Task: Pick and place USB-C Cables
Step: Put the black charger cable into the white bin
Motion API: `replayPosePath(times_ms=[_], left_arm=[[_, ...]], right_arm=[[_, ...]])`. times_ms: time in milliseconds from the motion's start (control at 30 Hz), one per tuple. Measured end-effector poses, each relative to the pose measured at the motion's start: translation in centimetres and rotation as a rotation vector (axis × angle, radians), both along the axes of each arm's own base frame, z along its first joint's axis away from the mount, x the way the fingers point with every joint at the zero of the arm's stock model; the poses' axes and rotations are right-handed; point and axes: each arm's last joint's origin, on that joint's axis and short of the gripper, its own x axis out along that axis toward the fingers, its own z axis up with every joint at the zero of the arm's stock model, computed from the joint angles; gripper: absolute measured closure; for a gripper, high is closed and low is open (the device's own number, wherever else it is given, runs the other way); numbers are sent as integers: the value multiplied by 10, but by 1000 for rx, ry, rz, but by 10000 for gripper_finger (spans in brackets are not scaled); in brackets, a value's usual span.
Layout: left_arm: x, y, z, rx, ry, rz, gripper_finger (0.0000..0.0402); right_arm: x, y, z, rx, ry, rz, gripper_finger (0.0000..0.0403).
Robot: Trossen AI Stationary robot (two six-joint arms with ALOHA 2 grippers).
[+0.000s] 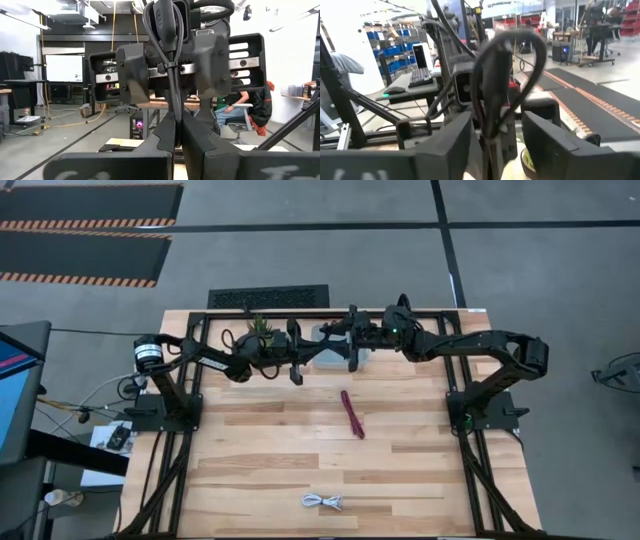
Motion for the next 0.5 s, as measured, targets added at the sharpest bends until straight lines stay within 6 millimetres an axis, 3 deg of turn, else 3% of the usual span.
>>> replayPosePath(times_ms=[133,300,500], left_arm=[[0,0,0,-10,0,0,401],[0,1,-1,-17,3,13,401],[0,1,-1,-64,5,1,399]], right_arm=[[0,-1,-3,12,29,-22,266],[0,-2,-4,4,44,-47,376],[0,-2,-5,10,48,-52,388]])
